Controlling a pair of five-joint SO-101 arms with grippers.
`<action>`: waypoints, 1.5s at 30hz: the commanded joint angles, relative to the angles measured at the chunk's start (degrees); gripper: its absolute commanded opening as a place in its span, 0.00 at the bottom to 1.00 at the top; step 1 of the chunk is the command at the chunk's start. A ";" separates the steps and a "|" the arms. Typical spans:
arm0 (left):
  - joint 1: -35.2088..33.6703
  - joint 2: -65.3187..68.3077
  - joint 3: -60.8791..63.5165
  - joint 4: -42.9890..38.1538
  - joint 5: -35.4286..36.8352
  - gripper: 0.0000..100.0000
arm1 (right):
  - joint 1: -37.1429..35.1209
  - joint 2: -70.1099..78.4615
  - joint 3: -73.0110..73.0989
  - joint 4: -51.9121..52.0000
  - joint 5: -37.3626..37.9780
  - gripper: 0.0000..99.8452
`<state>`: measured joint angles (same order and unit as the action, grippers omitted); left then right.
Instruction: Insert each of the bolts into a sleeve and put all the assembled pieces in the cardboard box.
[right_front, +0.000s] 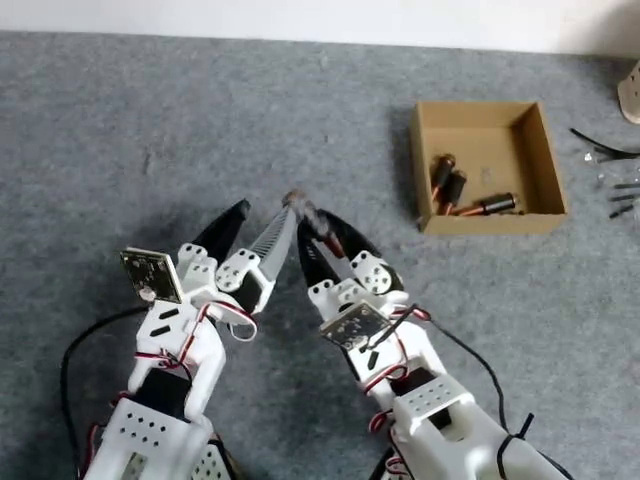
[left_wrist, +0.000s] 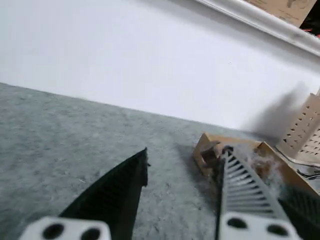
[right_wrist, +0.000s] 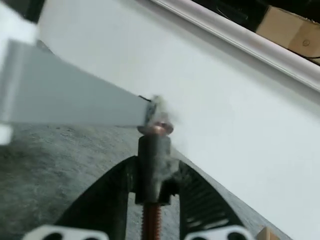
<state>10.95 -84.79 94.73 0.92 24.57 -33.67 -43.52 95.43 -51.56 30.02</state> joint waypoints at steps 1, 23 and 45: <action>1.10 -0.66 -0.31 0.35 -0.35 0.22 | 0.92 -1.27 7.78 -1.98 0.26 0.01; 16.22 -0.75 1.27 0.18 -6.68 0.22 | 1.10 -1.01 6.64 -1.89 0.26 0.01; -2.77 -19.21 0.40 21.36 -9.32 0.22 | 11.65 -1.01 3.91 -1.89 -9.76 0.01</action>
<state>13.76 -103.34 94.37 22.11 16.48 -25.32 -43.52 95.43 -51.56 24.31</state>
